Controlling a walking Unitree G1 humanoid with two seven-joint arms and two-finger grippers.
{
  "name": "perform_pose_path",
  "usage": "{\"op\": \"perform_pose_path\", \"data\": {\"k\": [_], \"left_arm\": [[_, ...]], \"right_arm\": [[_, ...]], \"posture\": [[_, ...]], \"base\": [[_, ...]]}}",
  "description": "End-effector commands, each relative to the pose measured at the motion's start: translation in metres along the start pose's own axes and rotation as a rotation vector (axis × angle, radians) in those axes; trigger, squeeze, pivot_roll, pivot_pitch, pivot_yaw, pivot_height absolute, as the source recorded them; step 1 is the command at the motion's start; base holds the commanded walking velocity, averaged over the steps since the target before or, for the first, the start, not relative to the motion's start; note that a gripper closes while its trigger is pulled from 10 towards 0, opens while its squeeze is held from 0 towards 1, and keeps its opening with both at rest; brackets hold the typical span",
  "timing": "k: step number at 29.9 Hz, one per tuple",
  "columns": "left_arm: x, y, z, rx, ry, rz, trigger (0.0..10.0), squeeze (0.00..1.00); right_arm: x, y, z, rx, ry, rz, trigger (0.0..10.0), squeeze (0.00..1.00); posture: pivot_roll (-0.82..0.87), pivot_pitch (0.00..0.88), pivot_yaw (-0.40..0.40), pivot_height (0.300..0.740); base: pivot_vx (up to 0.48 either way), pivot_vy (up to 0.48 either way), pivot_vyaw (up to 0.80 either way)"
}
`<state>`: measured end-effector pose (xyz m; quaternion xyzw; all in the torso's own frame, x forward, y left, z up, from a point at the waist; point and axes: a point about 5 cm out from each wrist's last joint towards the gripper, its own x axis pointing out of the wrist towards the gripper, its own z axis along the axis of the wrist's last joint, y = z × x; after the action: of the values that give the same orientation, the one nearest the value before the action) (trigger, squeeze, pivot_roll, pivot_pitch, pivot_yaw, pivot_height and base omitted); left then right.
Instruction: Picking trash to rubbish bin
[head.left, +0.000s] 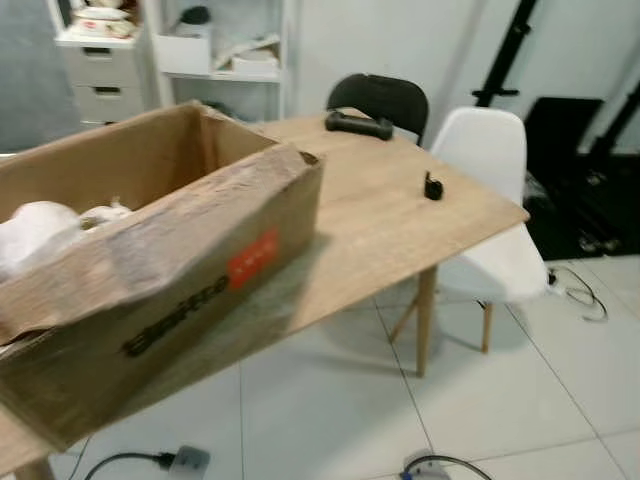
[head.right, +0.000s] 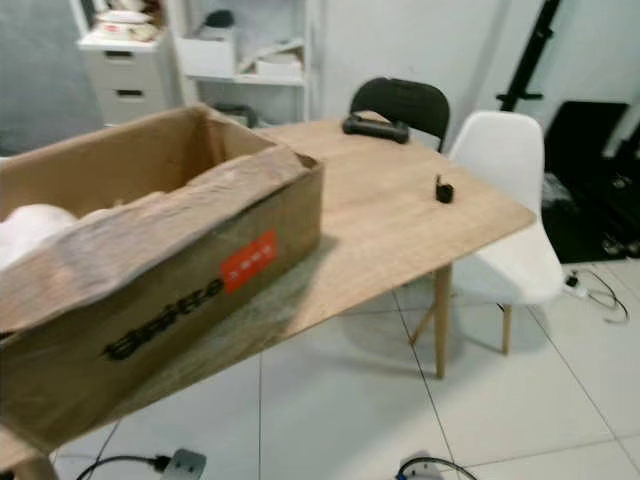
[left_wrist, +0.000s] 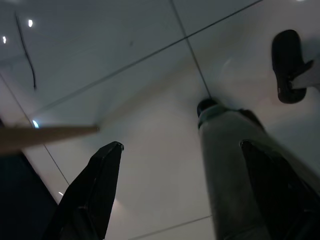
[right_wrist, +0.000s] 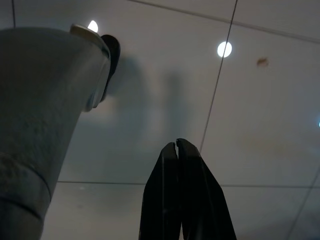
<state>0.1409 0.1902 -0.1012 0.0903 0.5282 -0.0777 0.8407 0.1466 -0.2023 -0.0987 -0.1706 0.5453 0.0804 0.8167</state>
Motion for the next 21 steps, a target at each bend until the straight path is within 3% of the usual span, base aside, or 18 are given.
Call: {"op": "perform_pose_path", "data": {"k": [1,21], "left_arm": [[0.0002,-0.0005,0.0006,0.027,0.005,0.0,10.0,0.0],[-0.0002,0.0001,-0.0024,0.047,0.017,0.009,10.0,0.0]], "right_arm": [[-0.0003,0.003,-0.006,-0.003,0.021,0.013,10.0,0.0],[-0.0007,0.005,-0.0118,-0.02,0.042,0.019,10.0,0.0]], "posture": [[0.01,0.05,-0.012,0.74],[0.01,0.056,-0.009,0.74]], "base": [[0.0,0.0,-0.77],[0.0,0.0,-0.77]]}}
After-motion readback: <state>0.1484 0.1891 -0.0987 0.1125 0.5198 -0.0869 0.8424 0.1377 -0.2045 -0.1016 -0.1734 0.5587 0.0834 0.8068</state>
